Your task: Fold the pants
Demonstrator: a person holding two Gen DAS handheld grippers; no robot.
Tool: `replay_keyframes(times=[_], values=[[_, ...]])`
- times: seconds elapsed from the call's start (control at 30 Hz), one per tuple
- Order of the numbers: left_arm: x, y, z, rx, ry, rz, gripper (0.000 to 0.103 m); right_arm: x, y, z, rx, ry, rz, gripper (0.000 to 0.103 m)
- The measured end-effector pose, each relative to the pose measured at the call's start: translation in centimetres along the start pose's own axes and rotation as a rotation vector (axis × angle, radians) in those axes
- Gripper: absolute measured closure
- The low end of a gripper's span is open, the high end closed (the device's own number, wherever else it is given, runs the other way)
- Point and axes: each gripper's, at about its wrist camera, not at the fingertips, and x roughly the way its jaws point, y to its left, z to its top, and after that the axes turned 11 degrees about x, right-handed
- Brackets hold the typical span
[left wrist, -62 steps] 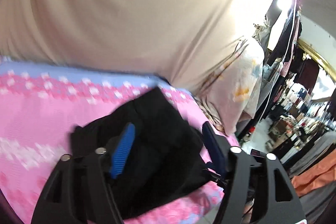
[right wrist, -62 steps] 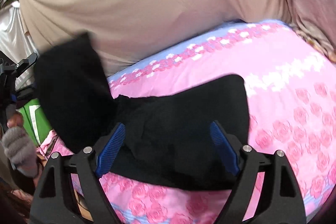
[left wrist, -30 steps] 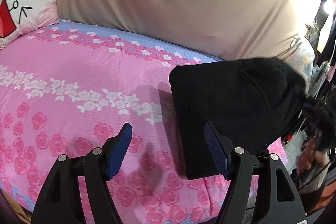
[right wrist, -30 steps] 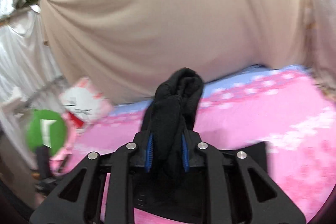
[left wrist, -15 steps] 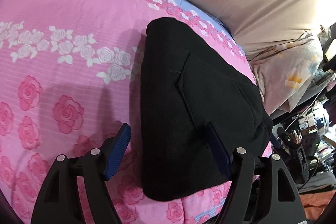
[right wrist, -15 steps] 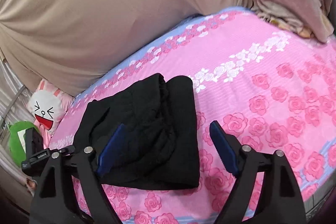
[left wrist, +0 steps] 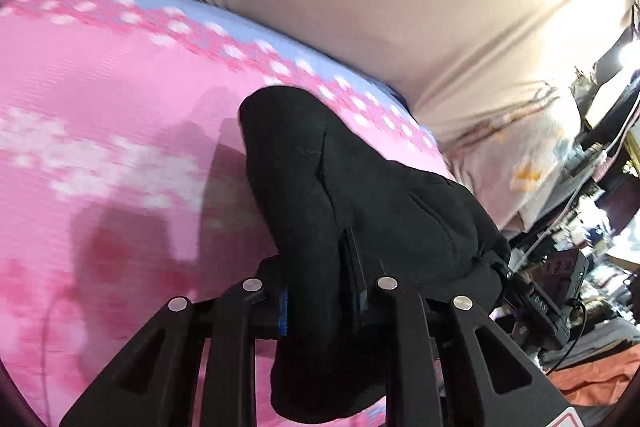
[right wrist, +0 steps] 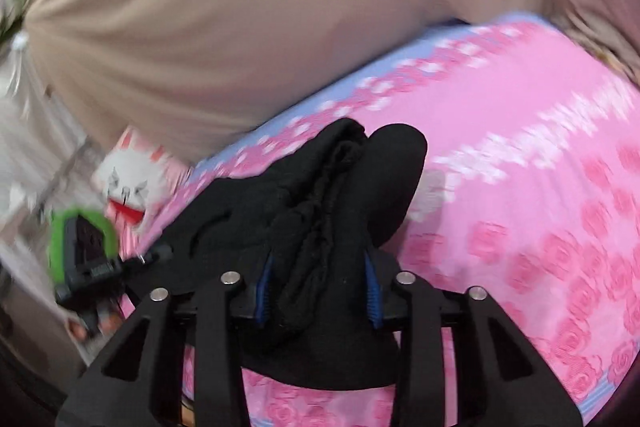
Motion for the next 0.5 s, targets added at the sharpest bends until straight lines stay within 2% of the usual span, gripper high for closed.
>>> replay_keyframes(times=[0.03,0.1,0.17,0.2,0.3,0.33,0.37,0.4,0.43,0.47,0.5], values=[[-0.7,1.3,-0.4,0.001,0.006,0.053,0.078,1.5,0.1,-0.8,-0.014,0.026,-0.04,0.045],[-0.8,3.1,-1.4,-0.013,0.036,0.17,0.077,2.6,-0.1,-1.9,-0.024,0.031,-0.112,0.043],[-1.0,4.2,-2.8,-0.029,0.068,0.201,0.078,1.8,0.0,-2.5,0.007,0.008,-0.092,0.043],[-1.6,4.0,-3.3,-0.007,0.053,0.237,0.078,1.3,0.5,-2.4,0.013,0.005,-0.066,0.043],[-3.8,0.6,-3.2,0.149,-0.032,0.408,0.08,0.9,2.7,-1.8,-0.055,0.0,-0.066,0.043],[-4.2,-0.3,-3.1,0.182,-0.051,0.426,0.079,1.5,3.6,-1.8,-0.094,0.01,-0.082,0.037],[-4.7,-1.4,-2.9,0.217,-0.073,0.44,0.077,2.1,4.1,-2.0,-0.11,0.019,-0.1,0.024],[-4.9,-2.6,-2.6,0.256,-0.093,0.441,0.073,3.4,4.1,-2.2,-0.119,0.036,-0.14,0.018],[-5.0,-3.3,-2.4,0.279,-0.099,0.433,0.066,4.5,4.0,-2.6,-0.115,0.057,-0.17,0.018],[-4.8,-4.2,-2.4,0.3,-0.105,0.426,0.062,5.6,3.7,-2.8,-0.109,0.077,-0.175,0.048],[-4.7,-4.6,-2.3,0.313,-0.109,0.429,0.059,6.3,3.9,-3.0,-0.1,0.107,-0.159,0.066]])
